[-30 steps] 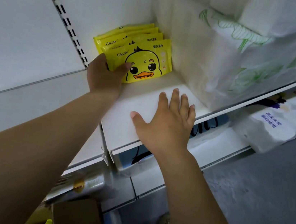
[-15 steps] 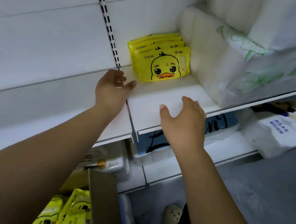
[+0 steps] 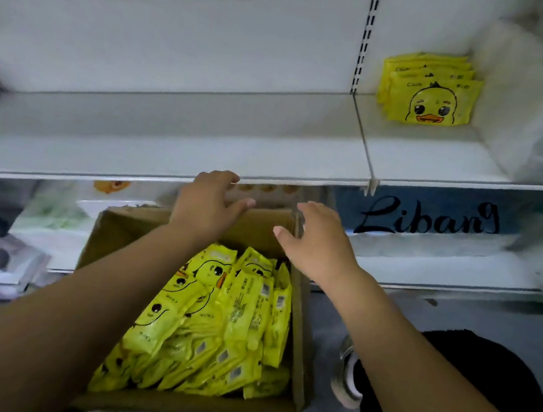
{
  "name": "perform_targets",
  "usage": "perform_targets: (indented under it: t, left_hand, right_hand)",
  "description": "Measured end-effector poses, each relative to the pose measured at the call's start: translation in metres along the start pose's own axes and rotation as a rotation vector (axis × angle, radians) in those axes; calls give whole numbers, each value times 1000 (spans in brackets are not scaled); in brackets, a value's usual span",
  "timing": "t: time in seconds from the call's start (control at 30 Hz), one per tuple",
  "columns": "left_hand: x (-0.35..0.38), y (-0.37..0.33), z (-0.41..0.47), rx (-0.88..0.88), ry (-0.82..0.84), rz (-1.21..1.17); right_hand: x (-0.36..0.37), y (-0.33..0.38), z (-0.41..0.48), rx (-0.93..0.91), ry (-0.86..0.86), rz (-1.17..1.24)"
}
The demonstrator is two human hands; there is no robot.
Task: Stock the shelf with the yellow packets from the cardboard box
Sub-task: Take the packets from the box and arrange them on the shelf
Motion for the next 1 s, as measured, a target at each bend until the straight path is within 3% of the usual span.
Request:
perform_targets:
  t: [0.2, 0.47, 0.63, 0.77, 1.0]
  left_hand:
    - [1, 109, -79, -70, -6, 111]
    - [35, 227, -143, -355, 97, 184]
    - [54, 248, -147, -451, 218, -51]
    - [69, 259, -149, -444, 131, -190]
    - [77, 267, -144, -432, 120, -213]
  right_hand:
    - [74, 14, -4, -24, 276, -153]
    - [162, 14, 7, 66, 480, -207]
    - [209, 20, 16, 113, 527, -125]
    - [233, 17, 30, 172, 520, -109]
    - [267, 18, 40, 328, 514, -226]
Point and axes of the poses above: each hand's wrist, its own z-axis towards the middle knuckle, its own x-axis out of the palm, y = z × x, the point moved 1 cm from there along z, towards the middle knuckle, and after that the axes turned 13 degrees about z, right-handed, at the moved point
